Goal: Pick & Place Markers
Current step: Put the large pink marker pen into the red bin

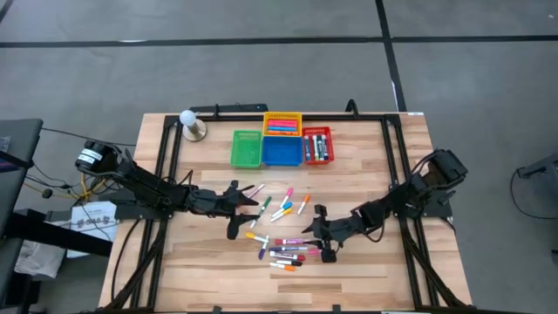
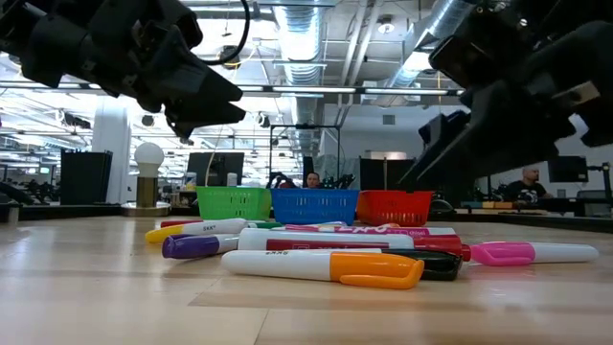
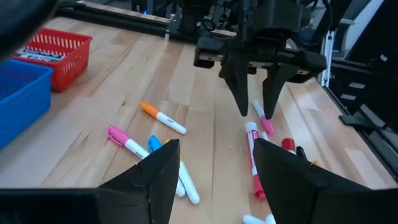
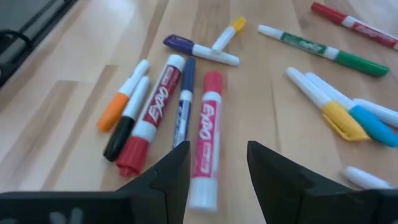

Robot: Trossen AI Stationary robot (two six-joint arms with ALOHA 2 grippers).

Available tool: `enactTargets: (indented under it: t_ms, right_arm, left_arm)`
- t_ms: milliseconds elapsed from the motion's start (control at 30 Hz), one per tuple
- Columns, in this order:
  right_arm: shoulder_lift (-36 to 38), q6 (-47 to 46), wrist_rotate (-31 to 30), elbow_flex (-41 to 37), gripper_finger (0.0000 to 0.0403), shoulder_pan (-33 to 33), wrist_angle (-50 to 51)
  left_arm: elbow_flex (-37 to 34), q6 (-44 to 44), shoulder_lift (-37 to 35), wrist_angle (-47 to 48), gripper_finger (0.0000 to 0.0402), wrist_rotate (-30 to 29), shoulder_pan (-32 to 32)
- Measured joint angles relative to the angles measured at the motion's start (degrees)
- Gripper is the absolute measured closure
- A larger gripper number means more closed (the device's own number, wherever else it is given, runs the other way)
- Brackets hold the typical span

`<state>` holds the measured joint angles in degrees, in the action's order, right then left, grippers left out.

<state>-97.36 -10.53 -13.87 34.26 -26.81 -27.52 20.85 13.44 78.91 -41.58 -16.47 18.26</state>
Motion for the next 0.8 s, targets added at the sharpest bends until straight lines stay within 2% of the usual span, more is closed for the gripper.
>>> enactTargets:
  t_ms: [267, 533, 800]
  right_arm:
    - [-6.35, -0.04, 0.41, 3.37, 0.0248, -0.08, -1.53]
    - [-6.55, -0.01, 0.52, 3.43, 0.0246, 0.79, -1.25]
    - [-6.99, -0.12, 4.51, 2.83, 0.0253, 2.97, 0.49]
  left_arm:
    - [0.23, -1.18, 0.00, -0.28, 0.0197, 0.00, 0.00]
    - [0.23, -1.18, 0.00, -0.44, 0.0197, 0.00, 0.00]
    - [0.22, -1.16, 0.00, -0.44, 0.0197, 0.00, 0.00]
